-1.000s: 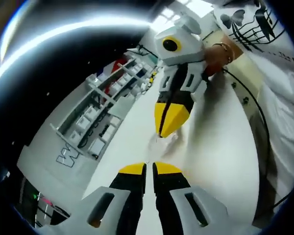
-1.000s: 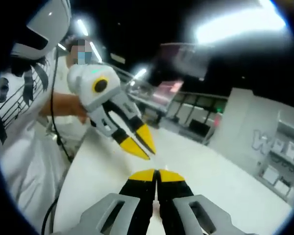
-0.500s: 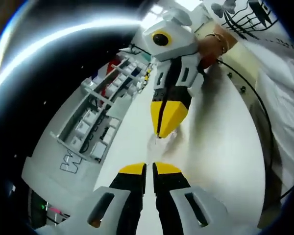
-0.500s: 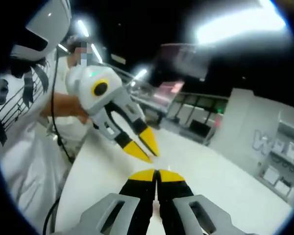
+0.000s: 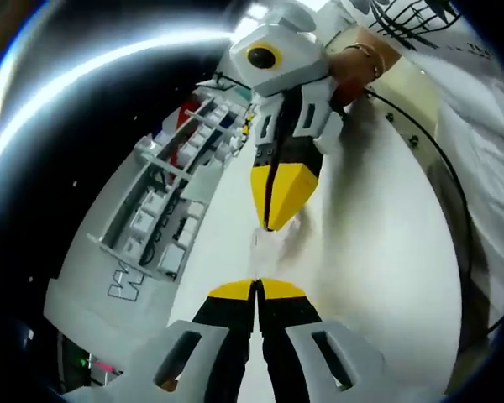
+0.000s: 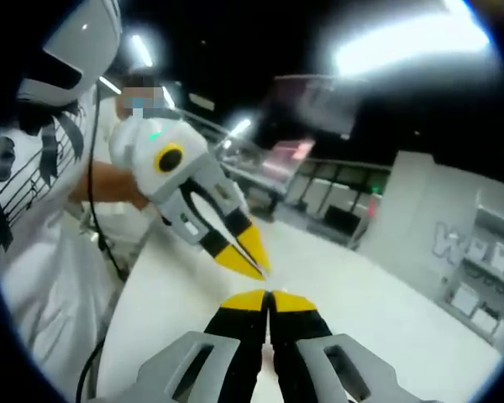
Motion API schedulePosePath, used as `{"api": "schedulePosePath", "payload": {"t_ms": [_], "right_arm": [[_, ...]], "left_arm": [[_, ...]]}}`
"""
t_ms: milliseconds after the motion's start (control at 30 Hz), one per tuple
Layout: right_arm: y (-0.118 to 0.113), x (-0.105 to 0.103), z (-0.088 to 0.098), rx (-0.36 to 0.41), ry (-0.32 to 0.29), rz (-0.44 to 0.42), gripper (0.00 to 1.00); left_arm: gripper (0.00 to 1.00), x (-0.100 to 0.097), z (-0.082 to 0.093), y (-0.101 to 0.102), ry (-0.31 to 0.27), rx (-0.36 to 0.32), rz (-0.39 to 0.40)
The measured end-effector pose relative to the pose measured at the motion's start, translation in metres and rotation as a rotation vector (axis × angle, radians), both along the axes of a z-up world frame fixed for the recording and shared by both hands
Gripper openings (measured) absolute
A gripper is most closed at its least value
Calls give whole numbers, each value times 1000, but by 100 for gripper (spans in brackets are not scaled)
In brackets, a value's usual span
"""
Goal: Open the resealable bag by pulling the two sides of the seal apart until the entire bag opening is separated and visibly accessible.
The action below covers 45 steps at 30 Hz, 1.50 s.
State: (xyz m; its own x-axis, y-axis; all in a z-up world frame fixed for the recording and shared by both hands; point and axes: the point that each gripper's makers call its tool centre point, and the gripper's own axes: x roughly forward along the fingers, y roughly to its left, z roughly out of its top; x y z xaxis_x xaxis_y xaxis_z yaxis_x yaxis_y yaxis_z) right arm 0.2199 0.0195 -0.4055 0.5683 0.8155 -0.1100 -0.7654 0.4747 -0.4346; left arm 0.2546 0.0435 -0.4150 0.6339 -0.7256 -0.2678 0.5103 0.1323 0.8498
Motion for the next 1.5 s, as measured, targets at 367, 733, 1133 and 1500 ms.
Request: {"api": "schedulePosePath", "payload": {"t_ms": [367, 733, 1133, 1500], "right_arm": [[-4, -2, 3, 89, 97, 3, 0], [-22, 7, 26, 288, 194, -2, 7], [-17, 21, 49, 325, 149, -88, 0], [-4, 23, 32, 338, 443, -33, 5]], "left_arm": [[1, -5, 3, -5, -14, -14, -5], [1, -3, 5, -3, -25, -30, 1], [1, -8, 13, -13, -57, -21, -19], [1, -8, 14, -14, -99, 14, -38]]}}
